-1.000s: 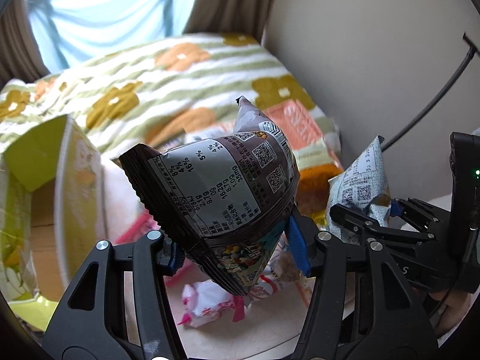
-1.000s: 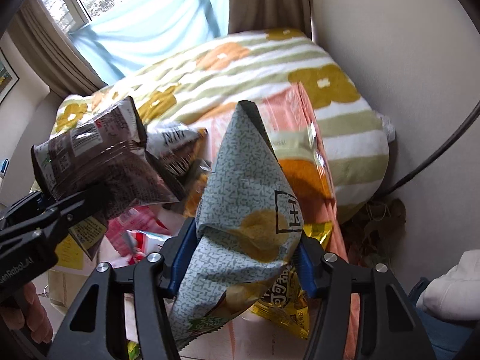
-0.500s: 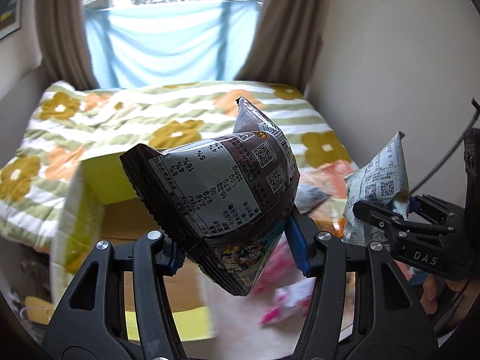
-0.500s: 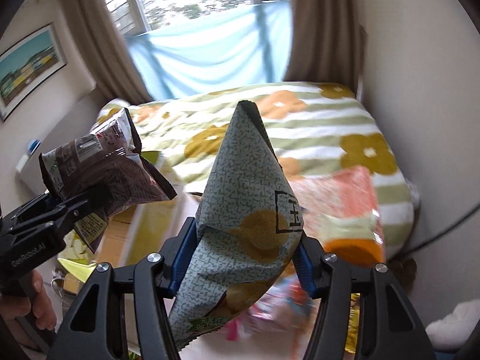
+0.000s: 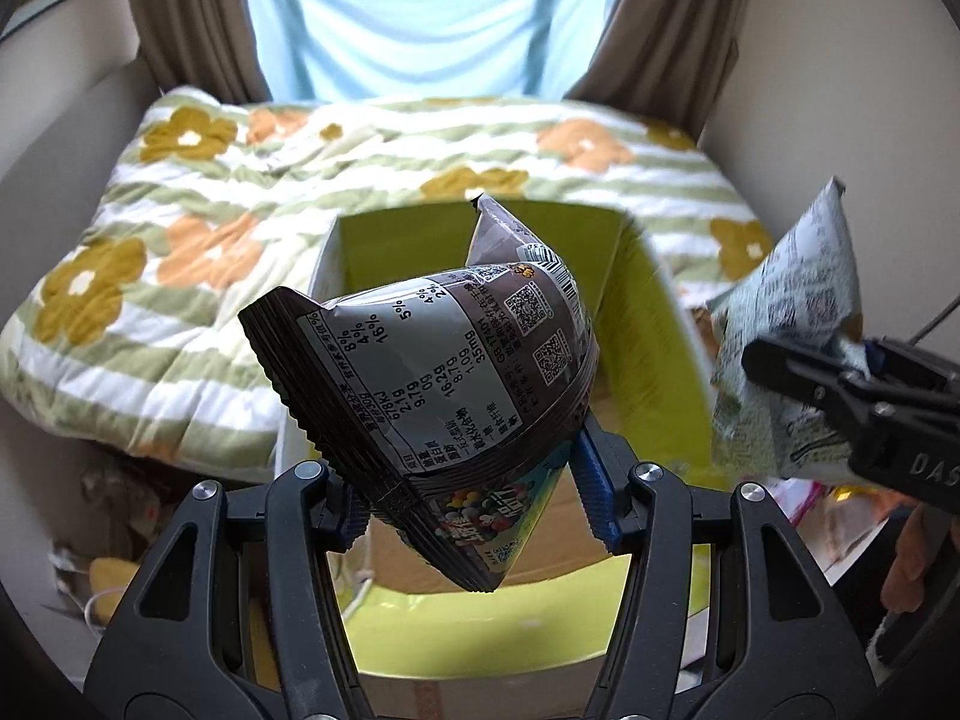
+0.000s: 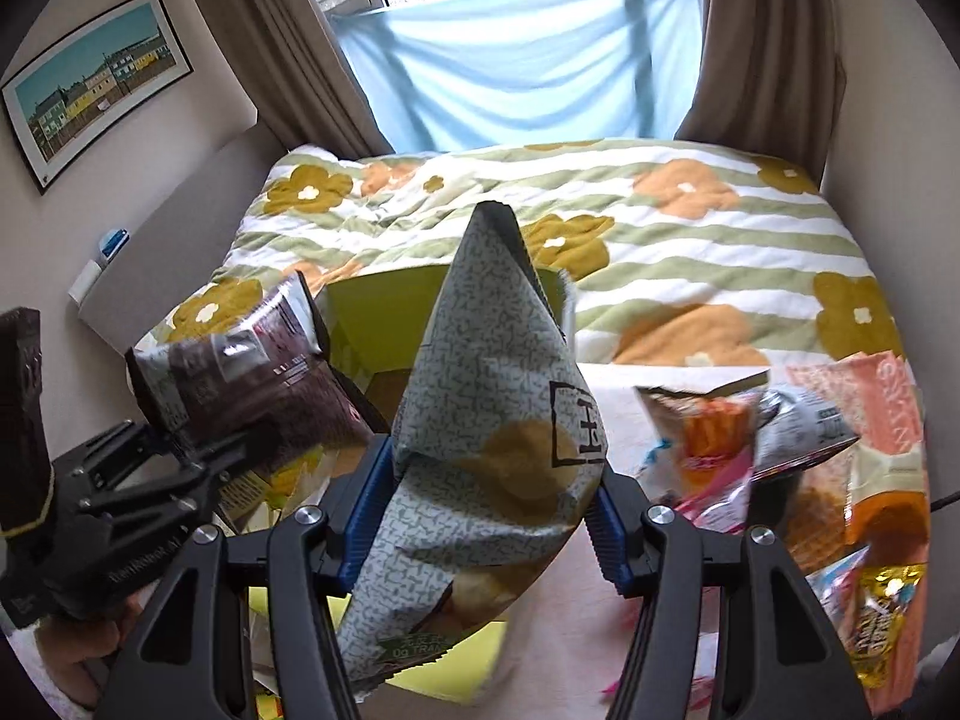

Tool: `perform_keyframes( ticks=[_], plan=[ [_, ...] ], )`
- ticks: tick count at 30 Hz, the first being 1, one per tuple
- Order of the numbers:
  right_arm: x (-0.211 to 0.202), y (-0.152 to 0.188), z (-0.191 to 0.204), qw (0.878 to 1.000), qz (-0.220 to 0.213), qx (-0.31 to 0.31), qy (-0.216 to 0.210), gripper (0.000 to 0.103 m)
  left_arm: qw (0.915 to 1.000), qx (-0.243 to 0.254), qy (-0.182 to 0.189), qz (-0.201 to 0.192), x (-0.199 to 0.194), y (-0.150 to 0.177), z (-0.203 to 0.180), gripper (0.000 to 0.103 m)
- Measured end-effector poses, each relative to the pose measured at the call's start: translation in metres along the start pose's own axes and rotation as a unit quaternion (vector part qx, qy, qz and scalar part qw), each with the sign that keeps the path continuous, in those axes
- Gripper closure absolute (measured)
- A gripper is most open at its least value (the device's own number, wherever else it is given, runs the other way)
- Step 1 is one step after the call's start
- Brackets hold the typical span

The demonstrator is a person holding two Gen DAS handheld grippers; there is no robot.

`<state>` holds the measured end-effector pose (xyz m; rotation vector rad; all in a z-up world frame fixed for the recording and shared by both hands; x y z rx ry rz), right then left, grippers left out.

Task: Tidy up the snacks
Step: 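Carry both bags over the box and open both tools to drop them, then move both tools back over the snack pile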

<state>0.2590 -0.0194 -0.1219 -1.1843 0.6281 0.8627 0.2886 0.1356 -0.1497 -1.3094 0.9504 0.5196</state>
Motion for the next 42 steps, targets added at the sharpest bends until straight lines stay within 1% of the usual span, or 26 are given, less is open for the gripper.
perform_keyframes(
  ticks=[3, 6, 10, 12, 14, 16, 19, 26, 29, 30, 31, 32, 33, 34, 38, 42],
  plan=[
    [0.016, 0.012, 0.013, 1.000, 0.019, 0.007, 0.010, 0.048, 0.9994, 0.011, 0.005, 0.032, 0.023, 0.018, 0.007, 0.051],
    [0.030, 0.020, 0.016, 0.999, 0.039, 0.014, 0.015, 0.048, 0.9983, 0.016, 0.017, 0.054, 0.041, 0.029, 0.008, 0.051],
    [0.041, 0.024, 0.018, 0.998, 0.059, 0.007, 0.019, 0.048, 0.9972, 0.031, 0.025, 0.064, 0.056, 0.034, 0.002, 0.050],
    [0.044, 0.023, 0.018, 0.998, 0.067, 0.001, 0.017, 0.048, 0.9970, 0.041, 0.023, 0.062, 0.058, 0.033, -0.002, 0.043],
    [0.046, 0.022, 0.016, 0.997, 0.069, -0.004, 0.017, 0.048, 0.9969, 0.048, 0.013, 0.060, 0.057, 0.033, -0.005, 0.000],
    [0.047, 0.022, 0.015, 0.998, 0.068, -0.002, 0.017, 0.048, 0.9975, 0.047, 0.014, 0.051, 0.051, 0.034, -0.004, 0.000],
    [0.047, 0.022, 0.013, 0.997, 0.072, 0.000, 0.012, 0.048, 0.9979, 0.031, 0.021, 0.052, 0.042, 0.036, 0.004, 0.000],
    [0.056, 0.028, 0.019, 0.996, 0.090, -0.024, 0.007, 0.048, 0.9992, -0.014, 0.004, 0.037, 0.023, 0.040, 0.021, 0.000],
    [0.059, 0.027, 0.022, 0.995, 0.096, -0.035, 0.006, 0.046, 0.9991, -0.025, -0.008, 0.034, 0.020, 0.040, 0.028, 0.000],
    [0.060, 0.028, 0.023, 0.994, 0.097, -0.040, 0.008, 0.041, 0.9989, -0.031, -0.011, 0.032, 0.017, 0.039, 0.030, 0.000],
    [0.060, 0.028, 0.024, 0.994, 0.097, -0.043, 0.008, 0.031, 0.9988, -0.035, -0.013, 0.032, 0.015, 0.039, 0.032, 0.000],
    [0.060, 0.028, 0.024, 0.994, 0.095, -0.045, 0.003, 0.023, 0.9986, -0.040, -0.017, 0.031, 0.013, 0.040, 0.035, 0.000],
    [0.057, 0.029, 0.024, 0.995, 0.088, -0.045, -0.006, 0.007, 0.9983, -0.046, -0.020, 0.028, 0.009, 0.041, 0.038, 0.000],
    [0.055, 0.030, 0.025, 0.996, 0.081, -0.045, -0.013, 0.000, 0.9982, -0.049, -0.020, 0.026, 0.006, 0.042, 0.040, 0.000],
    [0.050, 0.038, 0.023, 0.996, 0.072, -0.045, -0.006, 0.000, 0.9977, -0.060, -0.022, 0.021, -0.006, 0.047, 0.046, 0.000],
    [0.045, 0.042, 0.025, 0.997, 0.066, -0.041, -0.011, 0.000, 0.9974, -0.067, -0.020, 0.017, -0.013, 0.050, 0.048, 0.000]
  ],
)
Point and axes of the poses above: each gripper's, at about its wrist camera, not at the fingertips, and x roughly the way its jaws point, z to its left, y to its underside, the point moved 3 cm from there along x, roughly the way its jaws point, and after that the axes turned 5 degrees about x, right-handed, at the moved point
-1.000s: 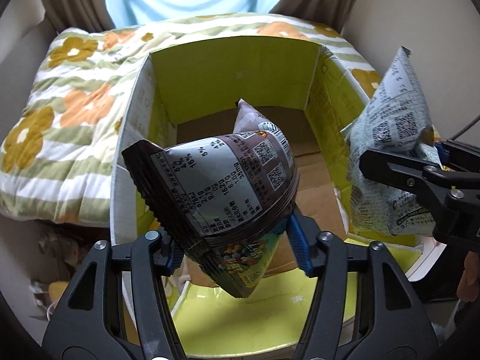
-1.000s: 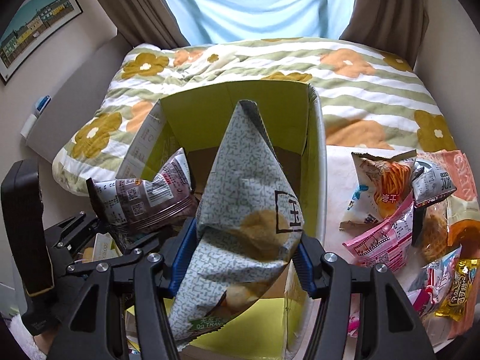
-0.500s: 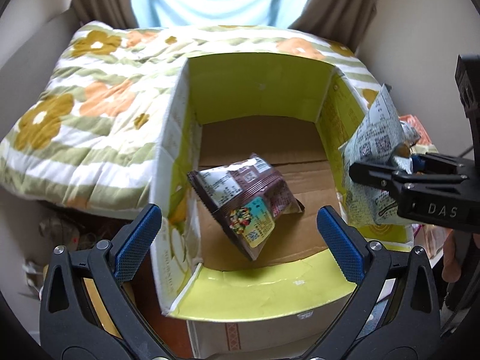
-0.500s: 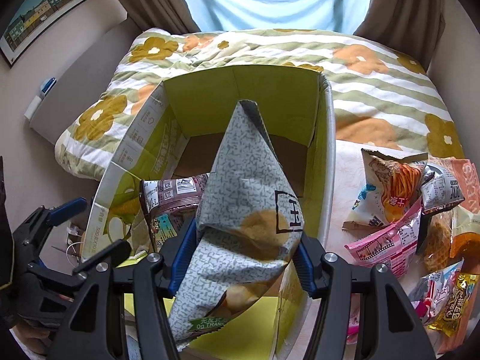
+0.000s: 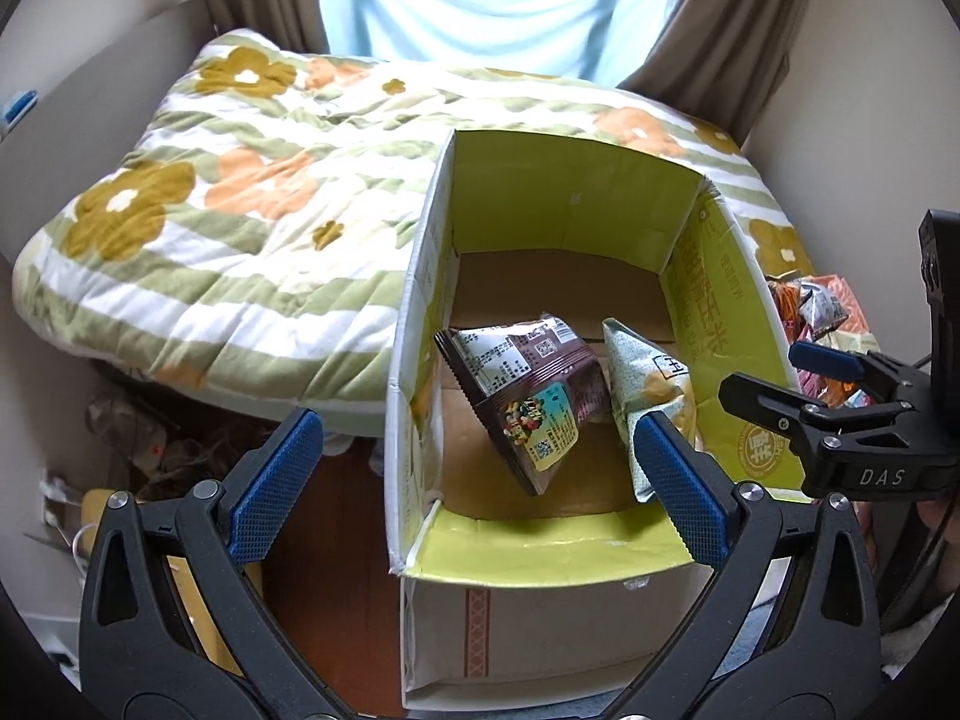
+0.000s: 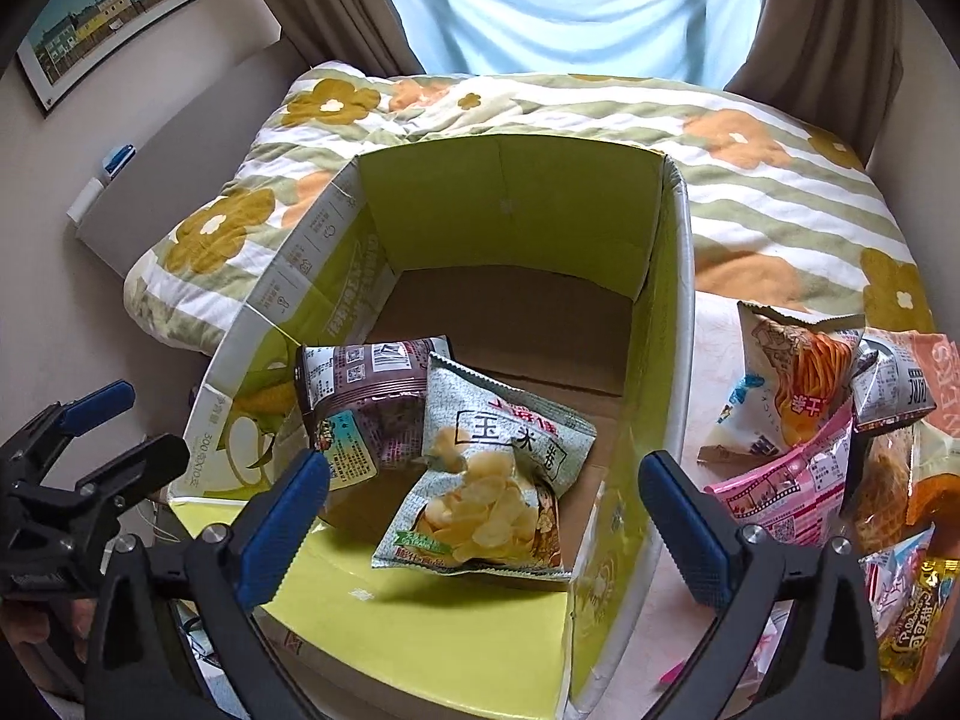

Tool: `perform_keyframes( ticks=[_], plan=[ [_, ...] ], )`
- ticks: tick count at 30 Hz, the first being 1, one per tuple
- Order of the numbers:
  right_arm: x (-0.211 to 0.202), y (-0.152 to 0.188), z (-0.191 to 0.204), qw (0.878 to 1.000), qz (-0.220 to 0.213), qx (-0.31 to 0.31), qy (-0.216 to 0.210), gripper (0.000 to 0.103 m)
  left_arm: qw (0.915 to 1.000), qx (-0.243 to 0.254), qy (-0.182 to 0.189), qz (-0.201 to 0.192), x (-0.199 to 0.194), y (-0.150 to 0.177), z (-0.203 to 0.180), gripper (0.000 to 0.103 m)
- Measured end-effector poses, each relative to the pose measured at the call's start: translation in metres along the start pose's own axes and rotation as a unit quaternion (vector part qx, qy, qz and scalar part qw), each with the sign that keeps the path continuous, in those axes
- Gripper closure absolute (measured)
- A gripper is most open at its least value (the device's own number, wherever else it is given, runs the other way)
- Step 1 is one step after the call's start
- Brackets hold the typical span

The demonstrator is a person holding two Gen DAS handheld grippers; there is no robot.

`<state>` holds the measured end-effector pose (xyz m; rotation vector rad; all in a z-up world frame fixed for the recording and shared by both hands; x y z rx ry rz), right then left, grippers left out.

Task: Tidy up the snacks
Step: 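Move both tools back over the snack pile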

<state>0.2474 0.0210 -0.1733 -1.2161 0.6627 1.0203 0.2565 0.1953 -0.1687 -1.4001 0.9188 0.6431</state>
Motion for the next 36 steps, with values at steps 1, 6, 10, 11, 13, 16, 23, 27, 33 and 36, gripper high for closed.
perform_keyframes(
  ticks=[1, 6, 10, 11, 13, 16, 23, 27, 33, 36],
  plan=[
    [-0.002, 0.000, 0.001, 1.000, -0.001, -0.001, 0.000, 0.000, 1.0000, 0.000, -0.002, -0.001, -0.001, 0.000, 0.001, 0.000],
    [-0.020, 0.001, 0.008, 1.000, -0.018, -0.002, 0.010, 0.000, 0.9998, 0.012, 0.009, -0.013, -0.013, -0.001, 0.000, 0.000],
    [-0.041, 0.007, 0.011, 0.999, -0.043, -0.003, 0.033, 0.000, 0.9992, 0.026, 0.023, -0.021, -0.018, -0.003, -0.004, 0.000],
    [-0.047, 0.008, 0.011, 0.998, -0.049, -0.002, 0.038, 0.000, 0.9989, 0.029, 0.028, -0.023, -0.020, -0.003, -0.006, 0.000],
    [-0.062, 0.013, 0.010, 0.997, -0.065, 0.005, 0.046, 0.000, 0.9981, 0.034, 0.043, -0.028, -0.023, -0.004, -0.011, 0.000],
    [-0.083, 0.019, 0.001, 0.995, -0.083, 0.026, 0.048, 0.000, 0.9958, 0.049, 0.068, -0.037, -0.028, -0.006, -0.024, 0.000],
    [-0.136, 0.025, -0.036, 0.989, -0.124, 0.048, 0.068, 0.000, 0.9873, 0.089, 0.118, -0.059, -0.044, -0.011, -0.076, 0.000],
    [-0.162, 0.032, -0.074, 0.987, -0.137, 0.062, 0.062, 0.000, 0.9851, 0.106, 0.120, -0.062, -0.050, -0.008, -0.119, 0.000],
    [-0.182, 0.047, -0.145, 0.989, -0.117, 0.062, 0.060, 0.000, 0.9835, 0.096, 0.147, -0.044, -0.051, 0.009, -0.187, 0.000],
    [-0.184, 0.059, -0.176, 0.992, -0.099, 0.040, 0.061, 0.000, 0.9830, 0.102, 0.149, -0.031, -0.047, 0.025, -0.226, 0.000]
  ],
)
Point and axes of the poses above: each gripper's, at about its wrist camera, not at the fingertips, and x roughly the way its jaws point, z to its left, y to its underside, the point moved 3 cm from there along x, roughly the way its jaws point, and after that the axes turned 5 degrees about x, right-handed, at the moved point
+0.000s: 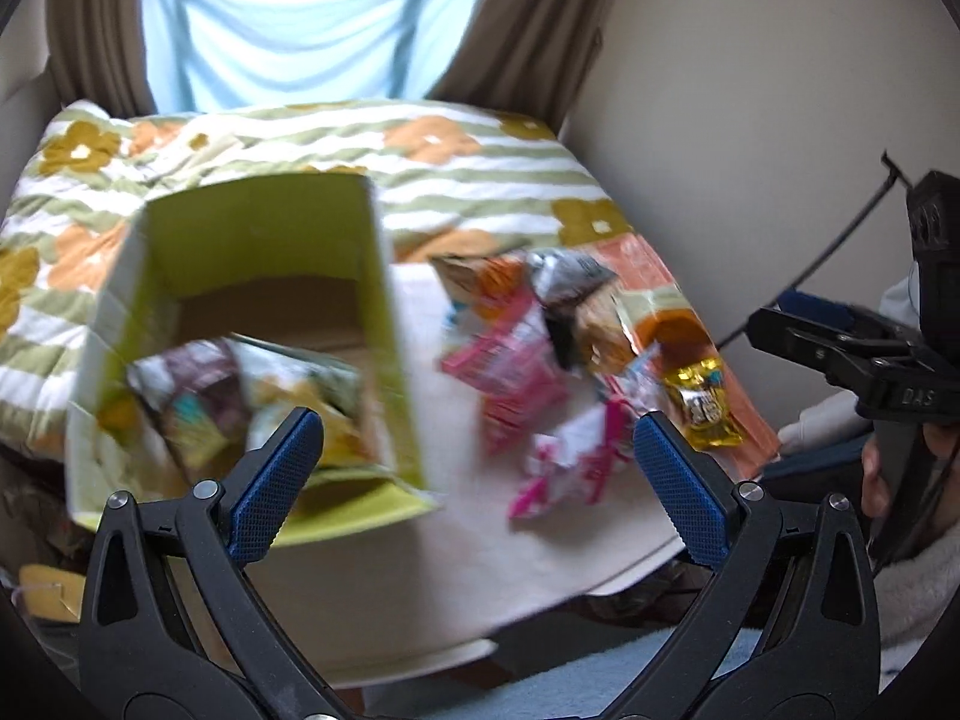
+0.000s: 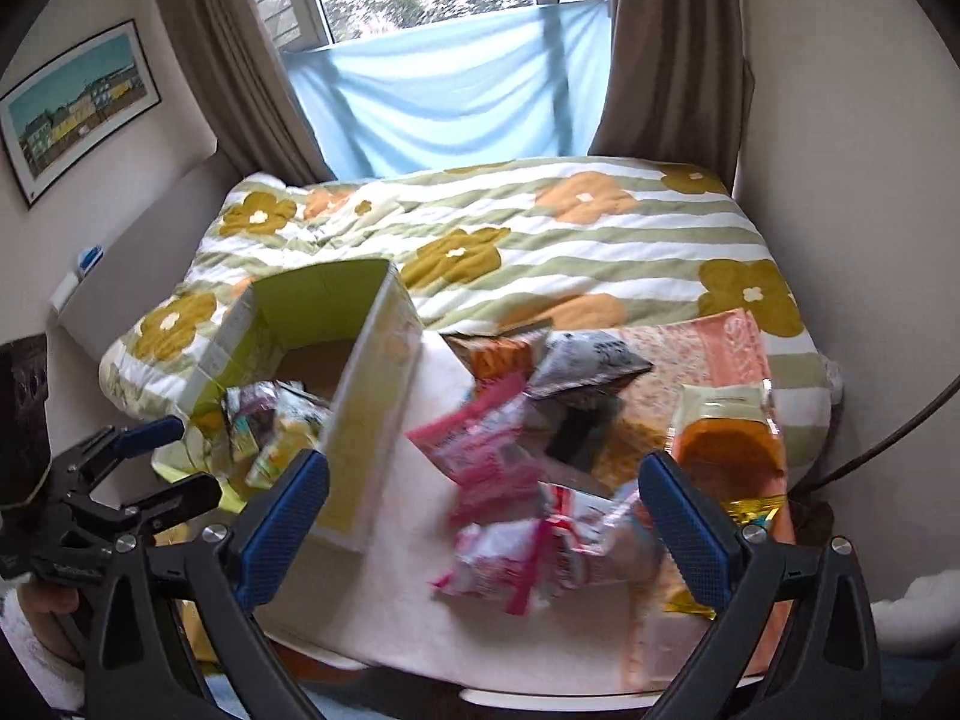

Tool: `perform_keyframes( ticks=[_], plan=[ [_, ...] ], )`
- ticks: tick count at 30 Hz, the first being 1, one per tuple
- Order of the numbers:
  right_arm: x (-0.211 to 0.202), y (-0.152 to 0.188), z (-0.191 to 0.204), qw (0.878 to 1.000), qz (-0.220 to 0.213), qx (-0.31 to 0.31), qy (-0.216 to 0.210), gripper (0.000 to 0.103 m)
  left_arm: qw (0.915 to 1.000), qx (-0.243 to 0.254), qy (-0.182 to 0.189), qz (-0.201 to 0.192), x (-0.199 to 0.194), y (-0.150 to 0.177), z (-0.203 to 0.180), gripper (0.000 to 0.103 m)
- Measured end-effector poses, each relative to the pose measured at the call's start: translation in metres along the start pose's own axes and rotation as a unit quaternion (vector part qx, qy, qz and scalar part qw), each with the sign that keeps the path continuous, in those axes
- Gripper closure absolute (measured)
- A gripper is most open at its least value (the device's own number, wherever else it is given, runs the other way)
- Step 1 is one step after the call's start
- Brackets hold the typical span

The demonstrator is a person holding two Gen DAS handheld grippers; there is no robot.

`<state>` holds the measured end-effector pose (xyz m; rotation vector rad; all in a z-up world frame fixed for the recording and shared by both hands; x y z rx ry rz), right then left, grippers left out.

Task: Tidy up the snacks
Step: 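Move both tools back over the snack pile, then grasp the white-pink bag with left tool while right tool grasps the shrimp chip bag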

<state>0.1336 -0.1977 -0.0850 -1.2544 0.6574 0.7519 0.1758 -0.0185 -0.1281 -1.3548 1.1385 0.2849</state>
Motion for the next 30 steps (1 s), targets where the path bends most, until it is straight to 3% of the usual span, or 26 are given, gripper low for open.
perform_keyframes(
  ticks=[6, 12, 21, 30],
  plan=[
    [0.016, 0.014, -0.064, 0.999, 0.033, -0.010, -0.035, 0.000, 0.9996, -0.011, -0.007, 0.025, 0.035, 0.016, -0.060, 0.000],
    [0.047, 0.030, -0.094, 0.994, 0.072, -0.024, -0.078, 0.000, 0.9975, -0.050, -0.023, 0.044, 0.070, 0.038, -0.085, 0.000],
    [0.099, 0.050, -0.108, 0.986, 0.123, -0.055, -0.096, 0.000, 0.9941, -0.057, -0.022, 0.089, 0.138, 0.071, -0.089, 0.000],
    [0.138, 0.064, -0.106, 0.982, 0.141, -0.066, -0.109, 0.000, 0.9945, -0.041, -0.029, 0.092, 0.182, 0.083, -0.083, 0.001]
  ],
)
Point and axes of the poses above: each gripper's, at about its wrist camera, not at the fingertips, and x roughly the way its jaws point, z to its left, y to its underside, the point moved 3 cm from there along x, roughly the way its jaws point, and after that the axes turned 5 degrees about x, right-handed, at the moved point
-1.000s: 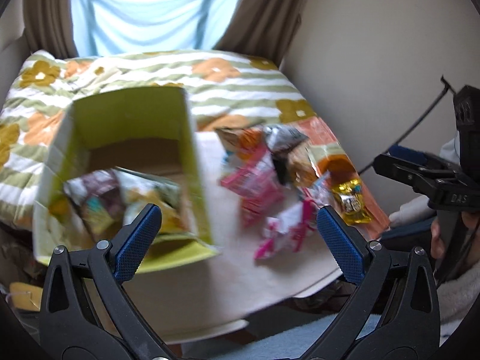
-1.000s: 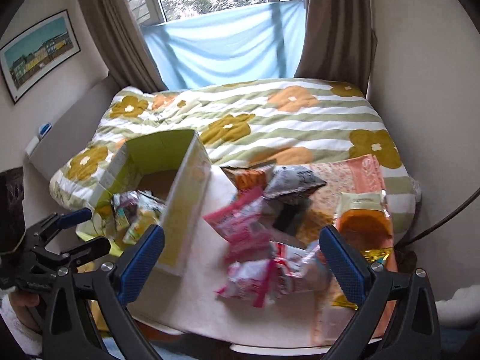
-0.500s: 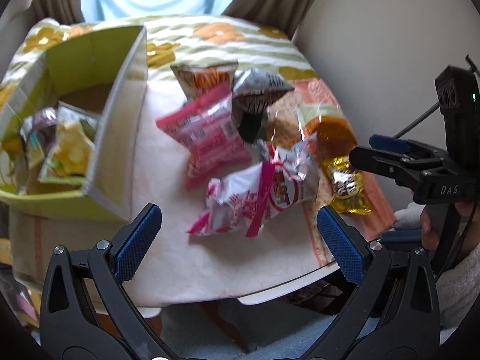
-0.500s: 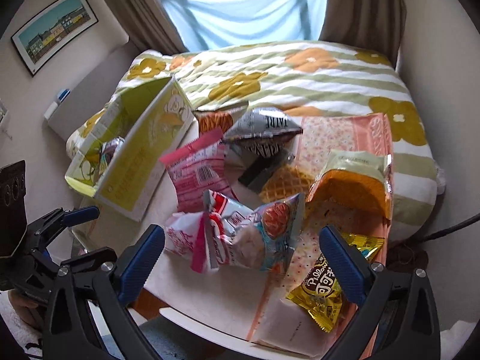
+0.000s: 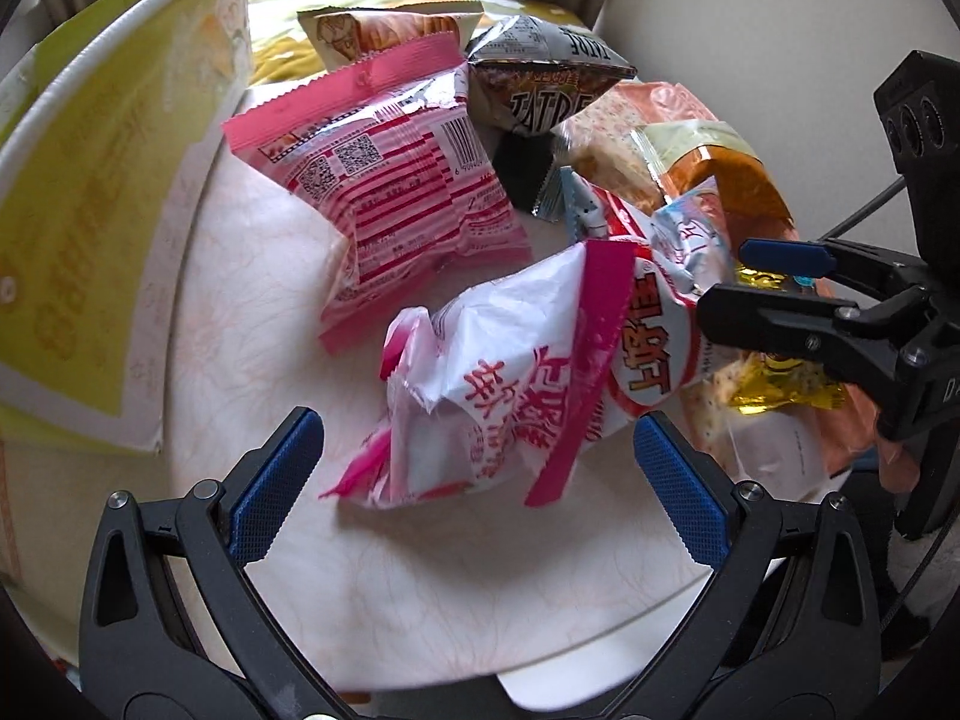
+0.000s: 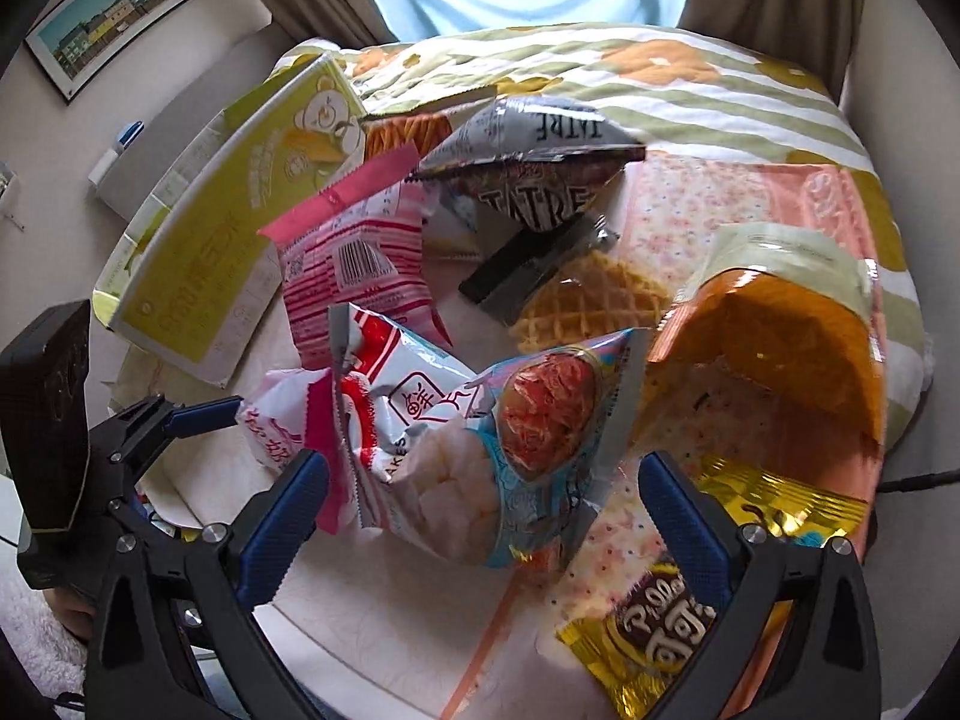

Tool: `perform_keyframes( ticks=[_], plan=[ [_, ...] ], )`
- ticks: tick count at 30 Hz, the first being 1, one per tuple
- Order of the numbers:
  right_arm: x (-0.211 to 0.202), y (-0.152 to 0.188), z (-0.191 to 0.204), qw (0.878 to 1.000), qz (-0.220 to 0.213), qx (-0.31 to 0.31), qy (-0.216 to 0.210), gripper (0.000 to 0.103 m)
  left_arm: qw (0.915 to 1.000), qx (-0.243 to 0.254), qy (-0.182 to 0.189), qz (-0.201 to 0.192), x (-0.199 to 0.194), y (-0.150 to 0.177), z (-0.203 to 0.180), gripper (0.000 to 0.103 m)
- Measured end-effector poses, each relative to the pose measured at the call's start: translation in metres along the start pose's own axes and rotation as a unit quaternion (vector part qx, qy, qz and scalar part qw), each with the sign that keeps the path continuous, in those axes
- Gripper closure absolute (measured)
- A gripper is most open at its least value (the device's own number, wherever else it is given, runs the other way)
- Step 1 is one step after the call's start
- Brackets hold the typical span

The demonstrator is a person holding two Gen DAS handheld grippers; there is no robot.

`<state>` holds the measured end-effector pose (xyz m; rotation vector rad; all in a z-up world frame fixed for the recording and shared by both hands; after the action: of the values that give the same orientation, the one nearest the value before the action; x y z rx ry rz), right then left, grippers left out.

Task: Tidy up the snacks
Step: 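Grasp the white-pink bag with left tool while right tool grasps the shrimp chip bag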

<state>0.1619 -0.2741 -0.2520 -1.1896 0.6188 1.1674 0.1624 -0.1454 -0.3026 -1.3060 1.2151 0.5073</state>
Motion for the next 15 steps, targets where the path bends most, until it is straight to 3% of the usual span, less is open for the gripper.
perform_keyframes(
  ticks=[3, 6, 8, 15],
  plan=[
    [0.006, -0.001, -0.001, 1.000, 0.002, -0.002, -0.006, 0.000, 1.0000, 0.004, -0.002, 0.003, 0.008, -0.002, -0.001, 0.002],
    [0.011, -0.002, -0.001, 1.000, 0.003, -0.003, -0.006, 0.000, 0.9999, 0.006, 0.000, 0.010, 0.018, -0.002, -0.001, 0.011],
    [0.014, -0.002, -0.003, 1.000, 0.004, 0.001, -0.010, 0.000, 0.9999, 0.004, 0.002, 0.013, 0.022, -0.001, -0.001, 0.027],
    [0.019, -0.002, -0.001, 1.000, -0.001, 0.003, -0.008, 0.000, 0.9999, 0.011, 0.003, 0.010, 0.021, 0.000, -0.001, 0.036]
  ],
)
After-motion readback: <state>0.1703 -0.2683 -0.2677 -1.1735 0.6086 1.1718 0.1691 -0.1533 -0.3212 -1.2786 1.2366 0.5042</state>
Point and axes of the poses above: each gripper's, at about its wrist camera, not at the fingertips, and x roughly the way its jaws point, z to its left, y to its underside, the point moved 3 cm from there along x, roughly the way its jaws point, and after that the axes turned 5 degrees about x, right-handed, at the moved point
